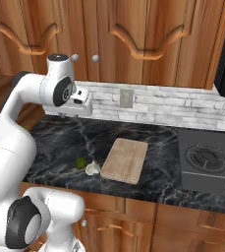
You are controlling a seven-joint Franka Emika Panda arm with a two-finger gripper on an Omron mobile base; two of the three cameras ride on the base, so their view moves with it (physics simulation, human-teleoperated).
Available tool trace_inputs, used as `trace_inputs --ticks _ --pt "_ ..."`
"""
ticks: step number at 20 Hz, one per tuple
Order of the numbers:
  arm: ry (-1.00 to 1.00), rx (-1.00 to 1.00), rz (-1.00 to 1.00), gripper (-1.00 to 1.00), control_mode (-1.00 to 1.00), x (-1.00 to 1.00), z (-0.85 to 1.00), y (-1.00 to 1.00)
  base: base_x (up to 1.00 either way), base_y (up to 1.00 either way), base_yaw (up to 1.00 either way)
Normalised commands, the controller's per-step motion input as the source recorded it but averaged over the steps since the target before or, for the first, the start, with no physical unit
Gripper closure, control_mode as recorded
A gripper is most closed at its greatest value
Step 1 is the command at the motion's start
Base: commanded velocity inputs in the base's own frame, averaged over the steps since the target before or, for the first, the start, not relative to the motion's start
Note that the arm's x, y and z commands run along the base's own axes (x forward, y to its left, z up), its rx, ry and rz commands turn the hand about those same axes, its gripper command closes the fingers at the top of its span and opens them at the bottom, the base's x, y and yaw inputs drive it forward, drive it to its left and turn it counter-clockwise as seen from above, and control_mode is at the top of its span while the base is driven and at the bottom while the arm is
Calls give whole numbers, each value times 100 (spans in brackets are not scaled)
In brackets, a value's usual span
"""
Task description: Open the cabinet. Place the bowl and condiment on the counter. Then place the lime and garlic on the cutting board.
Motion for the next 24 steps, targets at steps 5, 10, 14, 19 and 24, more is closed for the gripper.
trace_inputs --ticks 5,10,14,19,24 --pt "-22 0 0 -100 -100 -32 20 -3 0 0 0" --pt "-55 0 4 -100 -100 -12 63 -3 0 0 0" --pt "-49 0 0 -100 -100 1 77 -21 0 0 0" --pt "-21 6 -3 -100 -100 23 74 -50 0 0 0" --pt "0 13 -14 -100 -100 55 42 -45 0 0 0"
